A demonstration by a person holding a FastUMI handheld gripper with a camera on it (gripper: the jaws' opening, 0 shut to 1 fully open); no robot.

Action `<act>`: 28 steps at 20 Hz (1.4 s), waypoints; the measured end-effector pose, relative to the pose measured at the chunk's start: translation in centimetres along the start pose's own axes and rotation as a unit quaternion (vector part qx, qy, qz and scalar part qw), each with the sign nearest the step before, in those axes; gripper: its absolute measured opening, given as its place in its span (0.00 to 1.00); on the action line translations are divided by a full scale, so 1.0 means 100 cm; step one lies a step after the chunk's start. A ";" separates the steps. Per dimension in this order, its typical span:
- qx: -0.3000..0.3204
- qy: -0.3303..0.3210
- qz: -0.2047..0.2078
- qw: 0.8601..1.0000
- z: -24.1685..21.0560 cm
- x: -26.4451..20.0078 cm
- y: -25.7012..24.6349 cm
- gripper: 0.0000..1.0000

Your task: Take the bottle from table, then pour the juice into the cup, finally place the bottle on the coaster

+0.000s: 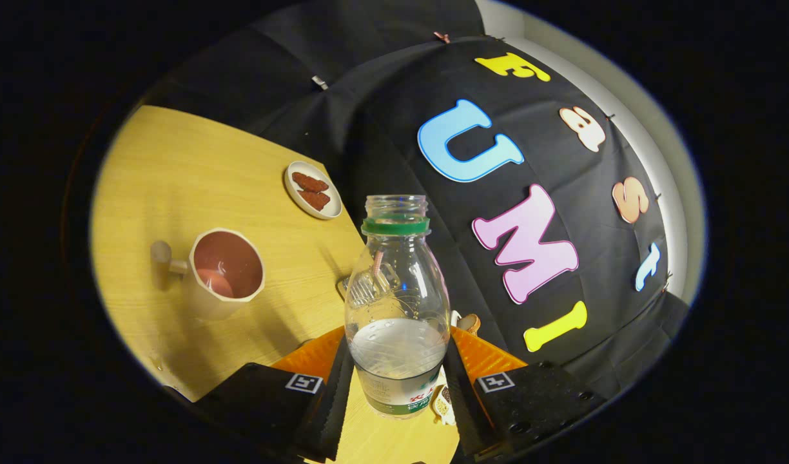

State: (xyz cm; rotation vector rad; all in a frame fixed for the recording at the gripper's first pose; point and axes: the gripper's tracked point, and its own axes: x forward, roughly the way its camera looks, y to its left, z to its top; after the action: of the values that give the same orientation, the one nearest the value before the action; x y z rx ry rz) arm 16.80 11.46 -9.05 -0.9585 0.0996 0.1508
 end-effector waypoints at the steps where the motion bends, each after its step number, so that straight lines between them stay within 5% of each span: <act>1: -0.013 0.004 0.002 1.000 -0.003 0.002 0.004 0.72; 13: -0.177 -0.005 0.022 0.984 -0.002 0.019 0.038 0.71; 28: -0.283 -0.010 0.057 0.957 -0.010 0.035 0.058 0.71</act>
State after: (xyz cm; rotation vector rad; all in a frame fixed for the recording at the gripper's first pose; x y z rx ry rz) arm 19.18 14.26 -14.83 -1.5237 0.0950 0.3064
